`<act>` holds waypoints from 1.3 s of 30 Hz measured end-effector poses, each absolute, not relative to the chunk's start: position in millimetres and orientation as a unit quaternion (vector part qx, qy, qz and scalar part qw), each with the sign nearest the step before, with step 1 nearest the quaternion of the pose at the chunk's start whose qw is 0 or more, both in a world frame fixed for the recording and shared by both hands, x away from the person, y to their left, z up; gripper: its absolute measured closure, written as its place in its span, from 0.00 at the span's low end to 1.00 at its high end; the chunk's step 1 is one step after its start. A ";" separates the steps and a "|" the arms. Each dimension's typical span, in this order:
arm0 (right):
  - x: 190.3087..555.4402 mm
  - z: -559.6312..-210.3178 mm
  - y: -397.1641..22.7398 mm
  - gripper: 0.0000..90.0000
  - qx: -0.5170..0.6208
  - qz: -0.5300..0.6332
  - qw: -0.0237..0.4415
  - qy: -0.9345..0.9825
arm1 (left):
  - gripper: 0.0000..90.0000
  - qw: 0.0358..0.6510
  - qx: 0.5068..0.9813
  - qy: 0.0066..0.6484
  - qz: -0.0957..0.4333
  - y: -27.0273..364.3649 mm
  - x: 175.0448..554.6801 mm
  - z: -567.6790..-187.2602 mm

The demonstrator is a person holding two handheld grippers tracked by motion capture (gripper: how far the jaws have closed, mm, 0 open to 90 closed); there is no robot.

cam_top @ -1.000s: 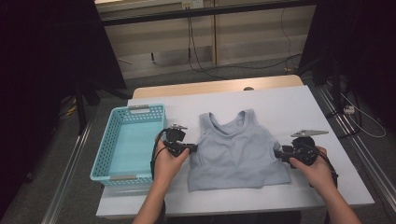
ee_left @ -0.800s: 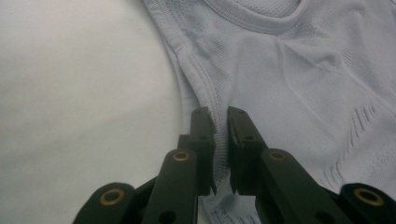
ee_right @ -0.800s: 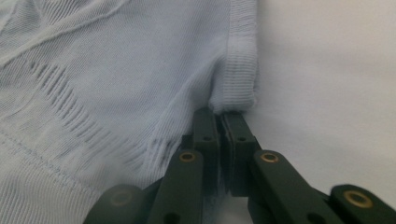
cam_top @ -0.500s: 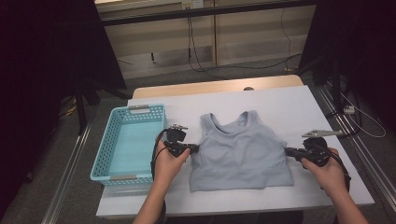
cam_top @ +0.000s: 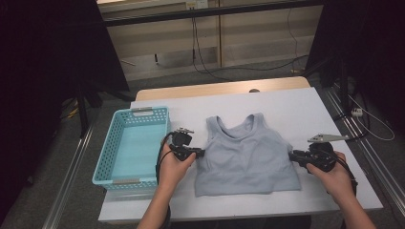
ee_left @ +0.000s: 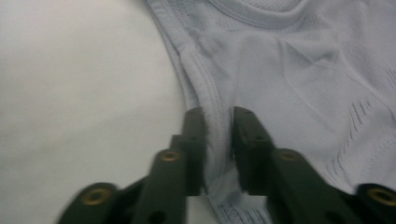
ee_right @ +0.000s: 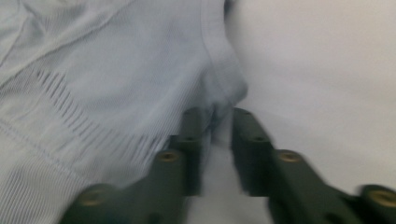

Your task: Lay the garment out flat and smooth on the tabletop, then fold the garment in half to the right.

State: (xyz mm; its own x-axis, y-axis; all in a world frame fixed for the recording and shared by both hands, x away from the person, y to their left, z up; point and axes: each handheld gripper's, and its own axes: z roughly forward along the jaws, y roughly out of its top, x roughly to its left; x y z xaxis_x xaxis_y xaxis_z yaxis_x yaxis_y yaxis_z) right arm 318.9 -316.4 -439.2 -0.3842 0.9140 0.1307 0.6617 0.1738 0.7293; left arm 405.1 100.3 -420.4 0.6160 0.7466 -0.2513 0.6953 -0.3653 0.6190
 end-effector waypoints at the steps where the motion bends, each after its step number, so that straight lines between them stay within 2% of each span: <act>1: 319.0 -437.3 -315.8 0.59 0.528 0.368 0.180 0.744 | 0.67 0.360 0.824 0.436 0.039 100.3 405.1 -419.5; 3: 318.2 -432.4 -313.3 0.44 0.527 0.376 0.197 0.736 | 0.60 0.364 0.824 0.432 0.040 100.0 404.8 -418.1; 7: 316.7 -424.0 -302.7 0.31 0.518 0.397 0.207 0.729 | 0.45 0.375 0.823 0.424 0.040 96.9 404.6 -416.5; 12: 316.2 -423.1 -285.7 0.24 0.496 0.411 0.194 0.740 | 0.31 0.377 0.823 0.423 0.036 96.1 404.4 -415.7; 15: 316.6 -424.5 -278.2 0.21 0.487 0.412 0.188 0.747 | 0.27 0.381 0.821 0.424 0.034 96.7 404.3 -414.5; 21: 315.4 -421.4 -263.3 0.16 0.461 0.431 0.179 0.755 | 0.24 0.382 0.823 0.420 0.028 96.6 403.2 -412.9; 39: 321.4 -428.0 -206.5 0.15 0.389 0.437 0.139 0.799 | 0.21 0.383 0.822 0.420 0.031 104.6 398.2 -412.3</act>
State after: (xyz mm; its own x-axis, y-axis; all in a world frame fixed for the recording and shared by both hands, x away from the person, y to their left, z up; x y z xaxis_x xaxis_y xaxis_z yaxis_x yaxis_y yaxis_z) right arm 321.4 -206.5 -428.0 -0.6585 0.7434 0.1173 0.4996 0.3152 0.8069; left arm 398.2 104.6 -412.3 0.6446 0.7145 -0.2719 0.6674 -0.3524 0.6560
